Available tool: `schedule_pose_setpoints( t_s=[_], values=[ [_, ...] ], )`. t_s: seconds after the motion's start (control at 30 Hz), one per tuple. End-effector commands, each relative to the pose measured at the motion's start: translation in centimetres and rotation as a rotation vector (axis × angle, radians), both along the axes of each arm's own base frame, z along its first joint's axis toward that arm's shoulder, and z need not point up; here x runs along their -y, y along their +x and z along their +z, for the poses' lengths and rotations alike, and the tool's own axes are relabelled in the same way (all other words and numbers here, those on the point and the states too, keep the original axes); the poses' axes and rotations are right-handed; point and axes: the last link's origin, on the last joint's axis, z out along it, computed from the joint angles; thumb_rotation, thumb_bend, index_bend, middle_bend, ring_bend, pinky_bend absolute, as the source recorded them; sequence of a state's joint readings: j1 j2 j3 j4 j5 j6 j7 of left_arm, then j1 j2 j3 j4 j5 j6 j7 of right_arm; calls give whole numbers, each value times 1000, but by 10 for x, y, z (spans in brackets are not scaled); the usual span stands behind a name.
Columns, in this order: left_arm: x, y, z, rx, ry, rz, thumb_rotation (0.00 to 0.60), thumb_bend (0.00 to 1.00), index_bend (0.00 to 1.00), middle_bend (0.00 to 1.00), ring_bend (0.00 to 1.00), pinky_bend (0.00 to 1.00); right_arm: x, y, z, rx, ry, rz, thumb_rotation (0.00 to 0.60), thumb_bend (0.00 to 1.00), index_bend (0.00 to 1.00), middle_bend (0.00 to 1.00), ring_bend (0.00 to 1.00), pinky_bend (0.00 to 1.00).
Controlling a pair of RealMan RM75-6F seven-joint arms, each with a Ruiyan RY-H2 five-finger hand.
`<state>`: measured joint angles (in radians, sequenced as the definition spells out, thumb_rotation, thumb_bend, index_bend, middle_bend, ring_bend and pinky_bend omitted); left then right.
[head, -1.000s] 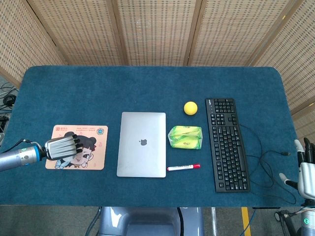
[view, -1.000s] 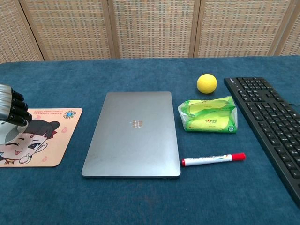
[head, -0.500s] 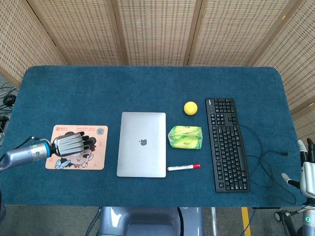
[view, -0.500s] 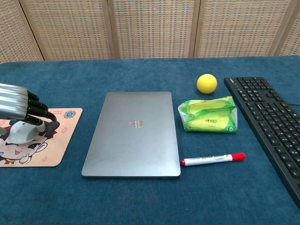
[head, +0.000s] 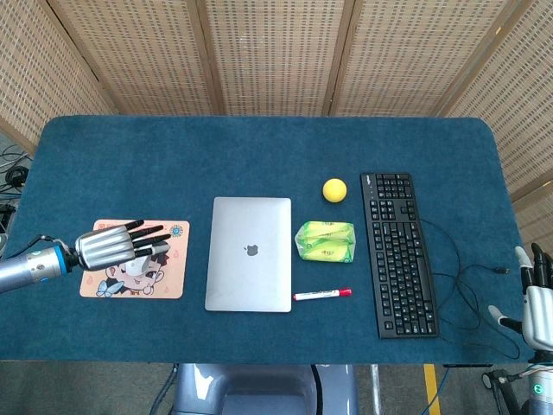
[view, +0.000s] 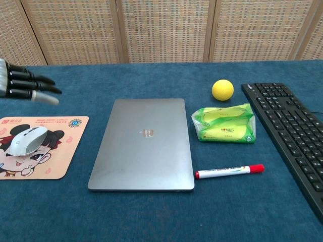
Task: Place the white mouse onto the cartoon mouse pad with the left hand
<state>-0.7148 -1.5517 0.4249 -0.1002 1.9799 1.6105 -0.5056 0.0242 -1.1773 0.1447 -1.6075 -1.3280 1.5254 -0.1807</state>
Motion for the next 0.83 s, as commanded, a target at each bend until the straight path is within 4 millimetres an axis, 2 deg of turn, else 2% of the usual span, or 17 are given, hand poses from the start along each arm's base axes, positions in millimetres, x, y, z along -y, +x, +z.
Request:
schedule_pose_setpoints(
  t_s=[0.03,0.07,0.1,0.17,0.3,0.33,0.37,0.43,0.57,0.83],
  values=[
    [2,5,36,260,123,68,600,62,0,0,0,224,-2,2,0,6,4,12,600,0,0,0,0,0],
    [4,-4,51,434,196,182,600,58,0,0,0,213,-3,5,0,15,7,24,600,0,0,0,0,0],
    [9,-15,57,536,223,280,600,45,0,0,0,195,-5,7,0,20,11,32,600,0,0,0,0,0],
    [22,-31,62,652,241,419,600,14,0,0,0,136,-7,10,0,30,19,48,600,0,0,0,0,0],
    [60,-40,62,752,323,567,600,0,0,0,0,85,-9,15,0,41,29,79,600,0,0,0,0,0],
    [72,-41,59,771,346,628,600,0,0,0,0,84,-10,17,0,45,32,87,600,0,0,0,0,0],
    [93,-43,52,801,362,755,600,0,0,0,0,80,-12,20,-1,52,38,102,600,0,0,0,0,0],
    [118,-36,48,812,373,920,600,0,0,0,0,46,-14,24,-2,57,49,117,600,0,0,0,0,0],
    [150,-20,47,868,433,1083,600,0,0,0,0,0,-18,30,-4,63,69,146,600,0,0,0,0,0],
    [175,-9,46,889,458,1062,600,0,0,0,0,0,-25,29,-4,67,81,157,600,0,0,0,0,0]
  ],
)
